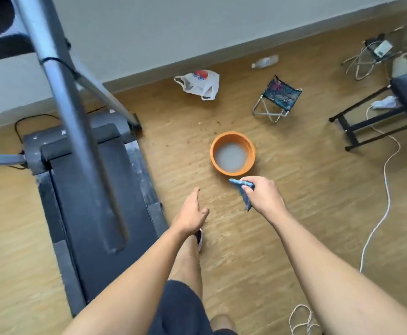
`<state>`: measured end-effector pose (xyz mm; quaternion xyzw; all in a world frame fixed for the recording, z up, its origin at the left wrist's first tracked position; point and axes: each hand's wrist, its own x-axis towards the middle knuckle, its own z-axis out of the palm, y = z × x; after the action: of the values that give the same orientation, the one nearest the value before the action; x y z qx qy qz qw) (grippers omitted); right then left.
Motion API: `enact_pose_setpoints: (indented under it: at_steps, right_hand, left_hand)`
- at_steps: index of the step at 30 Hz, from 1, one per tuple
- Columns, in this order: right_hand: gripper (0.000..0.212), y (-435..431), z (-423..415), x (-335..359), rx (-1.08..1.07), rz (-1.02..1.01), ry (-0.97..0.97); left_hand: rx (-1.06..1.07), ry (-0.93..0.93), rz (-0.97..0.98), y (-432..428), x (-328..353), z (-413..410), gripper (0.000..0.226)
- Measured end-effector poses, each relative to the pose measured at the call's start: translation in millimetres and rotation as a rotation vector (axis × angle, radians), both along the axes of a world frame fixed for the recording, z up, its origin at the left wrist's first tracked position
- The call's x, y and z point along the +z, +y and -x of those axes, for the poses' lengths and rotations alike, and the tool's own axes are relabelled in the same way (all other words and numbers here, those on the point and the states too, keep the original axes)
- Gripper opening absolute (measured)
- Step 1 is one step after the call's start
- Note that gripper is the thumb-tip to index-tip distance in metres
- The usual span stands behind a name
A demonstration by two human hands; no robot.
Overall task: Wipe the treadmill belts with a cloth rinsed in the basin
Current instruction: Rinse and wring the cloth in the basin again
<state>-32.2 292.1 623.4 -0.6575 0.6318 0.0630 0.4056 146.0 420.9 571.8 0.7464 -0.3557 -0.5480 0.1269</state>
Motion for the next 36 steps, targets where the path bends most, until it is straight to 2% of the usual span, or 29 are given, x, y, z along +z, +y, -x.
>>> enact_pose_setpoints:
  at_steps: [3, 5, 8, 11, 13, 17, 18, 21, 23, 25, 29, 32, 36]
  right_hand:
    - [0.03, -80.8, 1.1, -40.6, -0.088, -0.018, -0.148]
    - [0.032, -120.5, 0.2, -64.2, -0.194, -0.047, -0.251]
    - [0.039, -180.3, 1.0, -134.2, -0.323, -0.136, -0.366]
    - [0.037, -219.9, 5.1, -224.6, -0.535, -0.327, -0.473]
    - [0.039, -232.9, 10.1, -282.1, -0.73, -0.483, -0.555]
    - [0.039, -253.1, 13.4, -395.8, -0.949, -0.766, -0.651]
    - [0.034, -258.0, 14.2, -418.5, -0.959, -0.794, -0.638]
    - [0.02, -273.4, 13.7, -483.6, -0.846, -0.832, -0.554]
    - [0.018, -284.9, 18.7, -526.8, -0.763, -0.746, -0.499]
    - [0.023, -303.7, 23.6, -564.7, -0.607, -0.573, -0.457]
    - [0.032, -342.7, 26.8, -617.6, -0.145, -0.184, -0.313]
    - [0.037, -360.1, 29.5, -650.9, 0.201, 0.004, -0.143]
    - [0.044, -352.4, 29.5, -675.9, 0.57, 0.118, 0.099]
  left_hand:
    - [0.163, -0.026, -0.088, -74.5, -53.4, 9.4, 0.07]
    - [0.227, 0.056, -0.138, -117.6, -77.7, 23.6, 0.06]
    - [0.499, 0.414, -0.238, -188.8, -137.9, 56.5, 0.04]
    - [0.751, 0.614, -0.229, -248.3, -209.5, 74.5, 0.044]
    - [0.834, 0.612, -0.225, -278.0, -262.9, 77.6, 0.045]
    - [0.96, 0.483, -0.225, -310.0, -367.3, 82.2, 0.016]
    - [1.005, 0.404, -0.225, -311.9, -394.3, 85.1, 0.016]
    - [1.134, 0.269, -0.21, -315.3, -467.5, 94.4, 0.034]
    - [1.181, 0.209, -0.193, -316.8, -503.0, 99.5, 0.045]
    - [1.097, 0.14, -0.167, -325.8, -532.4, 102.4, 0.041]
    - [0.934, 0.05, -0.021, -350.3, -578.1, 98.5, 0.022]
    - [0.8, -0.095, 0.004, -361.8, -613.5, 94.4, 0.026]
    - [0.797, -0.127, -0.051, -372.3, -636.5, 84.5, 0.023]
